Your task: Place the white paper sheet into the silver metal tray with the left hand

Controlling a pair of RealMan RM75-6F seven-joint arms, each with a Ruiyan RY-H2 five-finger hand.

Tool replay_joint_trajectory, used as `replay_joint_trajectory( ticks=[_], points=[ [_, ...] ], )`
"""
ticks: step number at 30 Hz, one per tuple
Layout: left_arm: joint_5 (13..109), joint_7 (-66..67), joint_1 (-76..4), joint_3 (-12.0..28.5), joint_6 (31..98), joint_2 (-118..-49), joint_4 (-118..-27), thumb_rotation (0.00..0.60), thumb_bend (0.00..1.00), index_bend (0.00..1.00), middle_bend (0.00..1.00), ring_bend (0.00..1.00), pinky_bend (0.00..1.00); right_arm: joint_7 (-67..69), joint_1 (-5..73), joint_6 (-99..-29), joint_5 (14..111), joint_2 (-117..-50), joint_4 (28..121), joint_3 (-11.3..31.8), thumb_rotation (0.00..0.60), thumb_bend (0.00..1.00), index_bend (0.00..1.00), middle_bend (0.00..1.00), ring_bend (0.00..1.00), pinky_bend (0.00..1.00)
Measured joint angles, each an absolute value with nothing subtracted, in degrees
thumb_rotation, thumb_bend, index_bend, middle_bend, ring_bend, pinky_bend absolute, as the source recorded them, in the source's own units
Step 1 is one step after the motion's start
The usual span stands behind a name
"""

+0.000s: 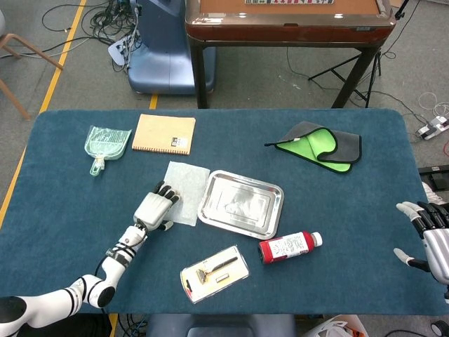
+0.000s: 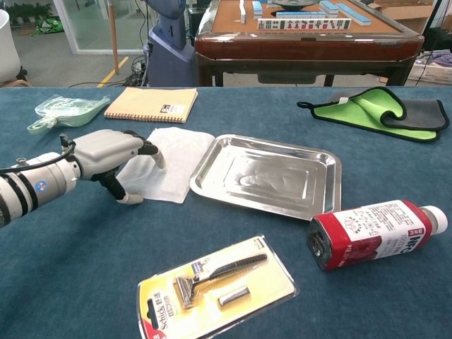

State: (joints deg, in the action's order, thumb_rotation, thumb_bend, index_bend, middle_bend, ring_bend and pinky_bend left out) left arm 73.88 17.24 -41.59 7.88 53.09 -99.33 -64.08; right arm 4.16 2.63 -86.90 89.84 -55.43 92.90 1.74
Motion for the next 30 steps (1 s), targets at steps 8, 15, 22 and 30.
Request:
replay_joint_trajectory(
  ticks=[8, 15, 22, 30],
  points=[
    [74.2, 15.4, -42.2, 8.1, 53.0, -100.2, -62.1, 0.600, 0.22, 0.34, 0.20, 0.13, 0.04, 4.6, 2.5, -87.0, 89.6, -55.5, 92.5, 1.8, 0.600, 0.05, 0.20, 0.20, 0.12, 0.14],
    [74.7, 14.1, -42.8, 8.4, 53.2, -101.1, -60.1, 0.600, 0.33, 0.39, 0.20, 0.13, 0.04, 4.8, 2.5, -86.9, 89.5, -55.6, 92.3, 1.9, 0.600, 0.05, 0.20, 0.20, 0.12, 0.14],
    [75.2, 12.8, -43.3, 8.5, 53.2, -101.6, -58.6, 0.600, 0.42, 0.43, 0.20, 0.13, 0.04, 4.7, 2.7, -86.6, 89.4, -55.7, 92.3, 2.0, 0.600, 0.05, 0.20, 0.20, 0.12, 0.14],
    [75.6, 11.9, -43.8, 8.5, 53.1, -102.3, -57.0, 0.600, 0.46, 0.48, 0.20, 0.13, 0.04, 4.5, 2.6, -86.7, 89.3, -55.6, 92.4, 2.1, 0.600, 0.05, 0.20, 0.20, 0.12, 0.14]
  ],
)
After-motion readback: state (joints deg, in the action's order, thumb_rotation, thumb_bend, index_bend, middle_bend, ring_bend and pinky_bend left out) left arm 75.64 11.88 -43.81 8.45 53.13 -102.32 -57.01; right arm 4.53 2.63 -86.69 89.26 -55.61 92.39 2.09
